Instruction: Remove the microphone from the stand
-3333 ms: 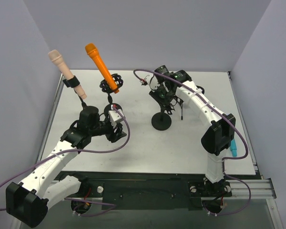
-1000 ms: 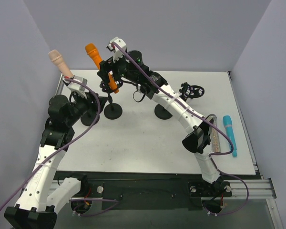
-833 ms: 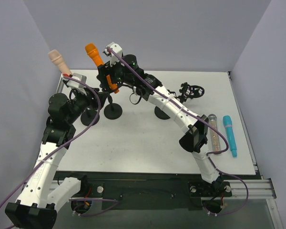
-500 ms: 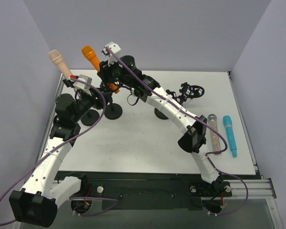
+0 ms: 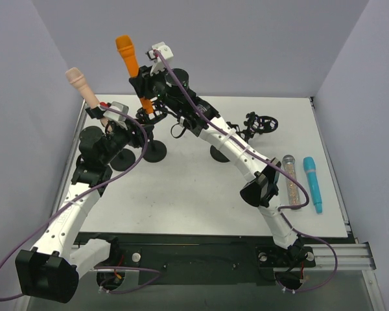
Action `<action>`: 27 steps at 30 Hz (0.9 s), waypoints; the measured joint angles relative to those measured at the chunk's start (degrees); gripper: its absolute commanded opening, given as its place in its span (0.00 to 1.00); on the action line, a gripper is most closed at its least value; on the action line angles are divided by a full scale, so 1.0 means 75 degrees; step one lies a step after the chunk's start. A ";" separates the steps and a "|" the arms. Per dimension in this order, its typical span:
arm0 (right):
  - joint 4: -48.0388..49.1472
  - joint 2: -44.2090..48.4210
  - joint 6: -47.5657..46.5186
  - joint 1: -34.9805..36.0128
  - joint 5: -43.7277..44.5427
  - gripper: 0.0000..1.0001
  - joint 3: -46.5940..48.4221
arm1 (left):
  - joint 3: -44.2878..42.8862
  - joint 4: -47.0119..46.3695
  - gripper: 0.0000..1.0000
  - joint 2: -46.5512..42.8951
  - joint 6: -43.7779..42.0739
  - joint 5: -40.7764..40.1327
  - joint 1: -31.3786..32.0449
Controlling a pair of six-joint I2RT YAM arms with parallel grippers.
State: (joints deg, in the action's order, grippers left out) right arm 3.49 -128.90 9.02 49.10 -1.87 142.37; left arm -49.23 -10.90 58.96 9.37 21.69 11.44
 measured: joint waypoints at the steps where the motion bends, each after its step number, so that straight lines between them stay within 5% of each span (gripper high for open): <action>1: 0.0102 0.0000 0.0012 0.0020 0.0055 0.00 0.0079 | 0.0006 0.0000 0.60 -0.0003 -0.0009 0.0000 0.0000; 9: 0.0527 0.1061 0.0152 -0.0029 0.0146 0.00 -0.0833 | 0.0035 0.0318 0.65 -0.0291 -0.0122 0.0067 -0.0006; 19: 0.0376 0.5549 -0.0347 -0.1629 -0.0469 0.00 -0.5254 | -0.0679 0.1040 0.65 -0.0933 -0.0501 0.0423 -0.0006; 27: -0.1029 0.8574 -0.1364 -0.2521 0.0073 0.00 -0.8565 | -0.1335 0.1218 0.71 -0.0699 -0.0839 0.0749 0.0000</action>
State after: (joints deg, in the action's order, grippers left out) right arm -4.23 -64.60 -1.21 30.20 -1.32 78.13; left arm -59.24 -1.76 53.71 3.07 27.31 11.44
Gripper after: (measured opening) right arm 0.323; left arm 0.706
